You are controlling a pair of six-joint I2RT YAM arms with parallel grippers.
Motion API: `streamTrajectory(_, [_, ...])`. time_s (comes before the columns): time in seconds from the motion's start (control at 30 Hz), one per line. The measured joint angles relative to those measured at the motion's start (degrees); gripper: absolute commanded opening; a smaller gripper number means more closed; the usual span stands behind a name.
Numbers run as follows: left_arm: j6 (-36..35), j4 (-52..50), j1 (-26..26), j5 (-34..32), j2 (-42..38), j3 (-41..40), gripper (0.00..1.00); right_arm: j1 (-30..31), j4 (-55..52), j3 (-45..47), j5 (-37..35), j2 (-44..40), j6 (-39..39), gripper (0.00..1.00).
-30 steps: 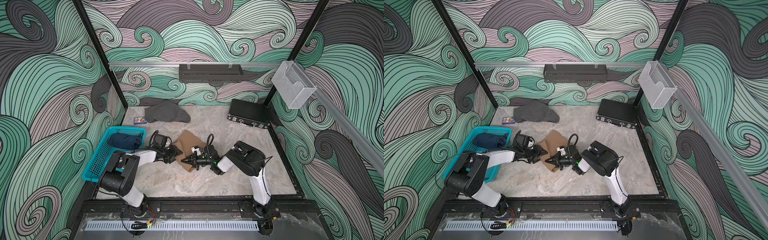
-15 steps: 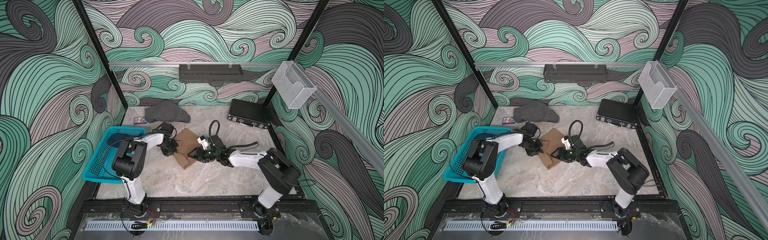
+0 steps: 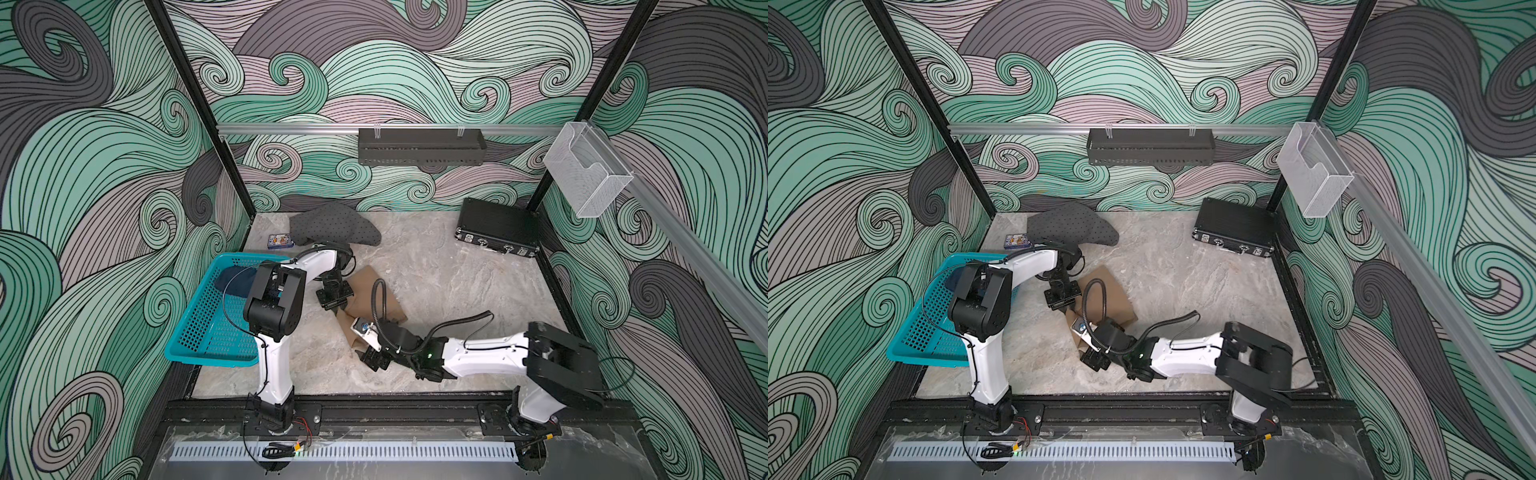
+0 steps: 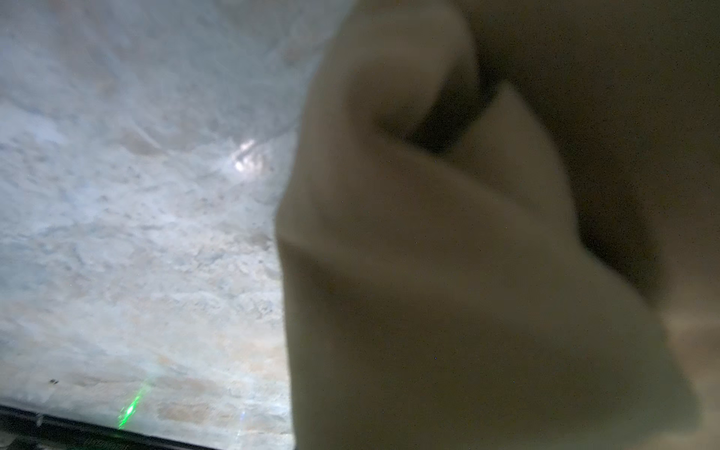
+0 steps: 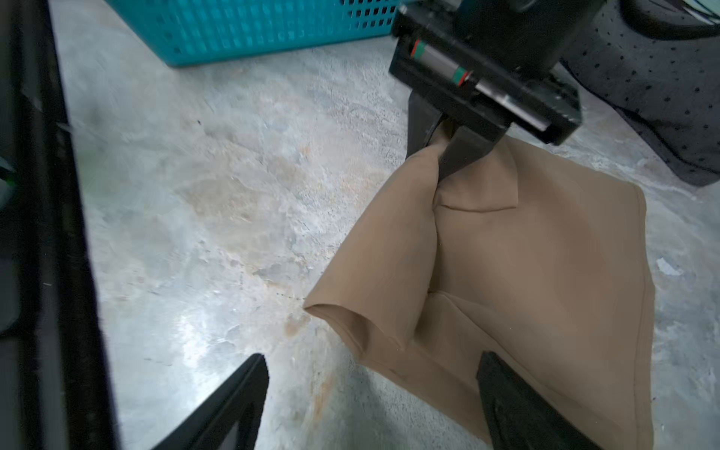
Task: Roll up the skirts
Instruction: Roll the skirt at the center of the board.
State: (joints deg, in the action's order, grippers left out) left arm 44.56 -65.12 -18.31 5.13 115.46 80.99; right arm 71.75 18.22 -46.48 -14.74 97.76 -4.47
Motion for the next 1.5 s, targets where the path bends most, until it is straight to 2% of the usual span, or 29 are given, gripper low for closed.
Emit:
streamTrajectory(0.1, [-0.2,-2.5,-0.2,-0.8,0.7,0.7,0.0,1.6,2.6,-2.8,-3.7,5.6,-4.5,0.94])
streamTrajectory(0.33, [-0.1,-6.0,-0.5,-2.6,1.2,0.8,0.0,5.5,6.9,-6.5,-9.0,10.6,-11.8,0.96])
streamTrajectory(0.43, [0.0,-6.3,-1.0,-3.2,1.4,0.8,0.0,6.5,7.2,-8.5,-10.4,11.8,-12.7,0.95])
streamTrajectory(0.5, [0.0,-6.3,-1.2,-3.3,1.4,0.8,0.0,6.6,6.9,-10.7,-11.2,13.3,-13.0,0.89])
streamTrajectory(0.53, [0.0,-6.4,-1.2,-3.4,1.6,0.9,0.0,6.6,6.7,-11.8,-11.9,14.3,-12.9,0.82])
streamTrajectory(0.7, [0.0,-6.9,-1.6,-3.7,2.2,1.4,0.0,6.0,4.0,-14.7,-14.8,18.4,-10.9,0.33])
streamTrajectory(0.77, [0.0,-6.9,-1.7,-3.7,2.2,1.4,0.04,5.4,3.0,-15.2,-15.5,19.1,-8.7,0.0])
streamTrajectory(0.9, [0.0,-6.9,-1.7,-3.8,2.2,1.8,0.16,3.4,2.3,-13.9,-13.5,17.4,-1.3,0.0])
streamTrajectory(1.03, [0.0,-8.8,-2.1,-2.4,2.9,5.1,0.26,-0.8,4.3,-8.3,-5.0,11.8,8.3,0.0])
streamTrajectory(1.17, [-0.1,-8.9,-1.5,-1.1,3.3,10.2,0.54,-7.0,10.1,-1.3,5.9,7.5,19.4,0.0])
streamTrajectory(1.27, [-0.3,-8.5,0.2,-0.4,2.9,13.7,0.67,-10.6,16.7,4.1,12.6,7.0,27.7,0.0])
streamTrajectory(1.4, [-1.0,-5.2,1.8,0.1,-1.1,14.1,0.71,-14.0,24.8,8.5,20.4,8.6,37.8,0.0])
streamTrajectory(1.5, [-1.6,-0.5,2.5,1.2,-7.7,10.3,0.71,-16.0,30.9,10.7,24.7,9.9,45.2,0.0])
